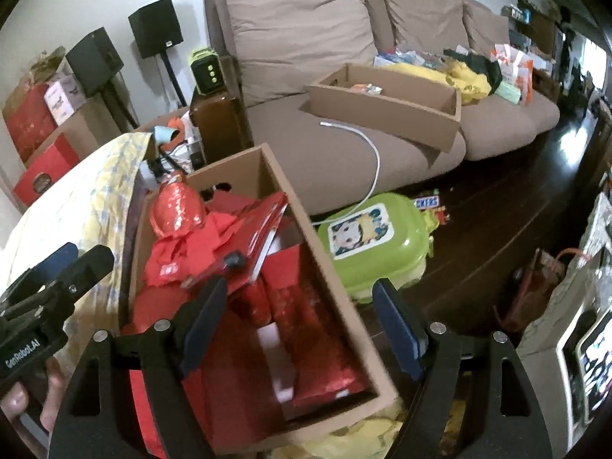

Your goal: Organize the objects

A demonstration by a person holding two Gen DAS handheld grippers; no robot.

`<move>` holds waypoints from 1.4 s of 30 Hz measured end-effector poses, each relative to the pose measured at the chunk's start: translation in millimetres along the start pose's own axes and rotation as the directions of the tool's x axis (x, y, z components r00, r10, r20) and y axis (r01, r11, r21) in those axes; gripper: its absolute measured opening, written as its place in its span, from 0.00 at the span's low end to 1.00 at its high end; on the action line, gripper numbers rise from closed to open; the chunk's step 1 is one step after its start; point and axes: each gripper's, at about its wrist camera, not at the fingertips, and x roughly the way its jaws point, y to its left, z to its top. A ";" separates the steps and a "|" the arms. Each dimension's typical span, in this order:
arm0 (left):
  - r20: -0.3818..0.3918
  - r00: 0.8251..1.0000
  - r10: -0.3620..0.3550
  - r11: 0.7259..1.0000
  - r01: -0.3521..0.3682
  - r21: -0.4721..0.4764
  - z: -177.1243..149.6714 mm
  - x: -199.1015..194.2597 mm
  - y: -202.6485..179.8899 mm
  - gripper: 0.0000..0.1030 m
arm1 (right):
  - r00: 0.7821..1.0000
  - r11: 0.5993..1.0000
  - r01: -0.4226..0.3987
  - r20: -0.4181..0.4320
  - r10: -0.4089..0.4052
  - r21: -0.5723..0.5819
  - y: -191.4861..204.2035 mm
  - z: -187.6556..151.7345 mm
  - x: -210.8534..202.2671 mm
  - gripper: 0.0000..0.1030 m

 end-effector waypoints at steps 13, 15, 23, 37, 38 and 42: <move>0.013 0.996 0.087 0.996 -0.087 0.026 9.9 -113.3 -3.0 0.90 | 0.994 0.996 0.043 0.108 -0.034 -0.081 39.9 -2.2 -136.6 0.77; -0.018 0.997 0.076 0.997 -0.076 0.002 17.1 -127.9 -2.1 0.90 | 0.990 0.999 0.033 0.134 -0.031 -0.010 33.5 -15.3 -150.5 0.77; -0.011 0.992 0.127 0.987 -0.125 0.104 20.6 -182.5 -23.3 0.90 | 0.998 1.000 0.015 -0.058 -0.017 -0.028 23.4 -57.7 -161.8 0.76; -0.027 0.995 0.100 0.984 -0.095 0.150 5.9 -198.5 -68.9 0.90 | 1.000 0.984 -0.008 -0.005 0.007 -0.180 35.1 -78.9 -204.0 0.77; -0.032 0.995 0.097 0.985 -0.091 0.148 4.3 -195.9 -72.3 0.90 | 1.000 0.986 -0.002 -0.001 0.002 -0.167 29.5 -79.0 -206.2 0.77; -0.041 0.988 0.146 0.975 -0.137 0.176 0.9 -185.4 -85.7 0.90 | 1.000 0.996 0.018 0.025 -0.016 -0.084 7.5 -76.6 -212.6 0.77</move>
